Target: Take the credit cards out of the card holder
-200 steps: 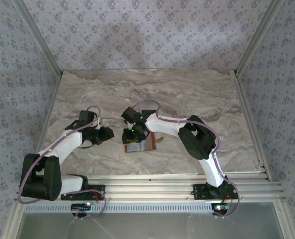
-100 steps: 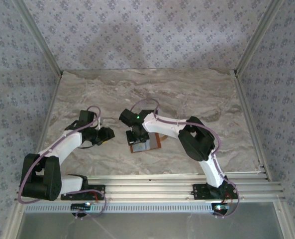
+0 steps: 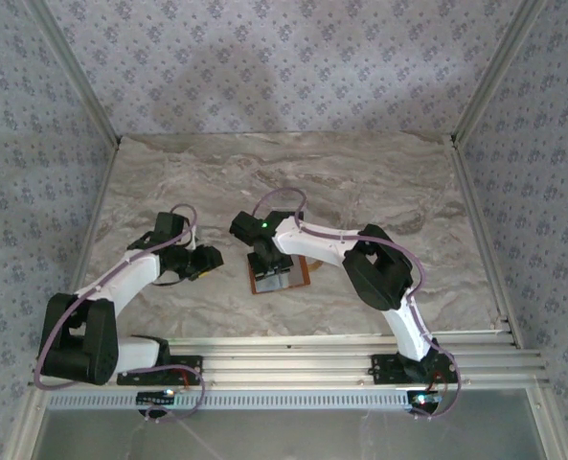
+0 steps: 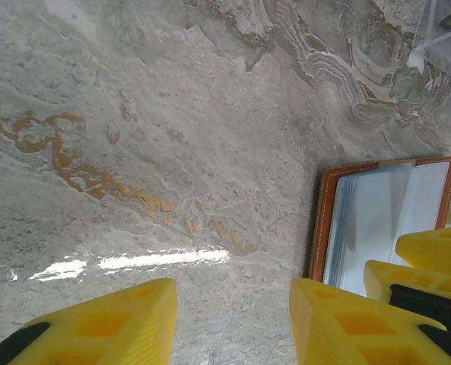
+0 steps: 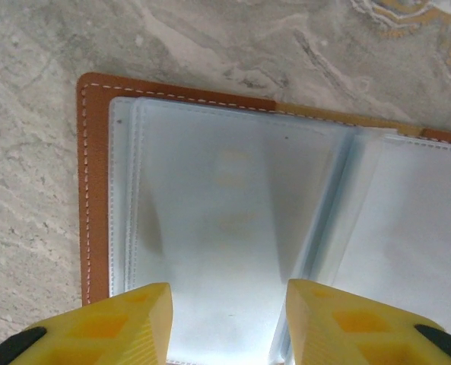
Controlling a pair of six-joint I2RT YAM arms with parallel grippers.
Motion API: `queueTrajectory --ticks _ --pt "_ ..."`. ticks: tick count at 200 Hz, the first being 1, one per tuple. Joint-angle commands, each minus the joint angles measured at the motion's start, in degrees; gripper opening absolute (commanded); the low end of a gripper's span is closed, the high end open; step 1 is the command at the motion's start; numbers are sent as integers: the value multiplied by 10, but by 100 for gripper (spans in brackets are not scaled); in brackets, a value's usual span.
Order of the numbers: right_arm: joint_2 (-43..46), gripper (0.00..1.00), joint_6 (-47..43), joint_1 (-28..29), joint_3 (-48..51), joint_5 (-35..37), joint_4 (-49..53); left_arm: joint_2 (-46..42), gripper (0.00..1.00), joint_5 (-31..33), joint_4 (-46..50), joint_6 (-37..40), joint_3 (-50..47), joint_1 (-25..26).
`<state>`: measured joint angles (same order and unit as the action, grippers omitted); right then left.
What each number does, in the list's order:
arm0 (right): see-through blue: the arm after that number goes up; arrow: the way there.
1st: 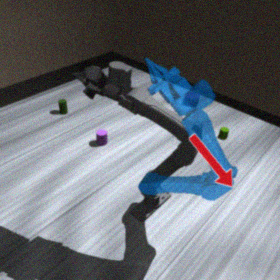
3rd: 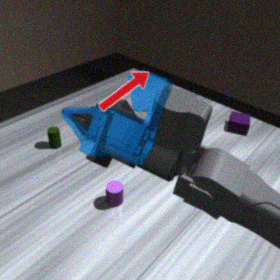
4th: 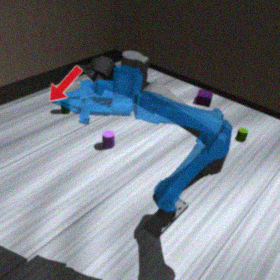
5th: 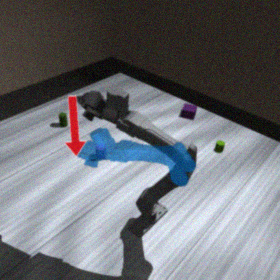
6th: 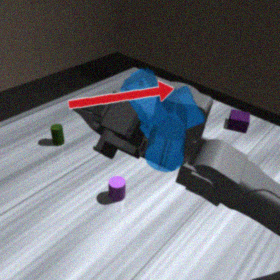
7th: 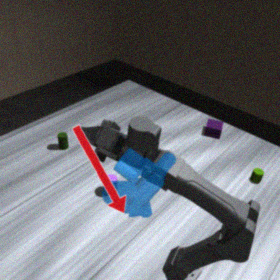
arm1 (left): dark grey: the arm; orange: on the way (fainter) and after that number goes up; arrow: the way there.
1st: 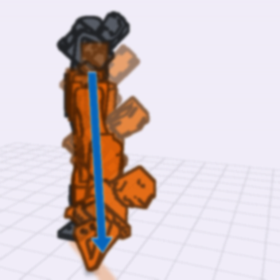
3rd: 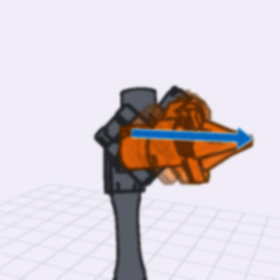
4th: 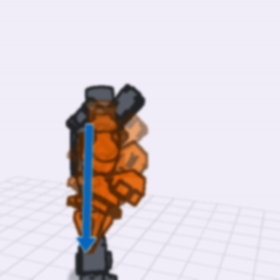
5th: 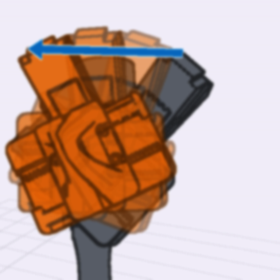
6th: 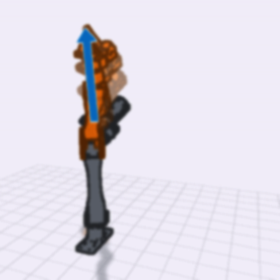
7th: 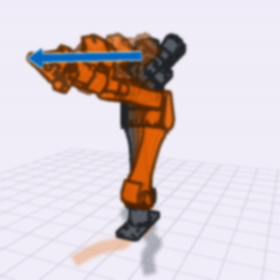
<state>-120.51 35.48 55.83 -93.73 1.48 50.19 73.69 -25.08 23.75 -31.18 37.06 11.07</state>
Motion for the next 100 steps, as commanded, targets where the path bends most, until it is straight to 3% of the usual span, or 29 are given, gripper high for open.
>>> queueTrajectory --ticks 1,54,100 --pt "-10 48 -16 15 -29 18 15 10 44 -5 -3 -7 26 8" --pt "-54 51 -29 18 -61 30 45 24 44 -4 -7 -7 30 17" --pt "-71 46 -20 18 -47 22 39 28 44 -4 -9 -6 29 19"
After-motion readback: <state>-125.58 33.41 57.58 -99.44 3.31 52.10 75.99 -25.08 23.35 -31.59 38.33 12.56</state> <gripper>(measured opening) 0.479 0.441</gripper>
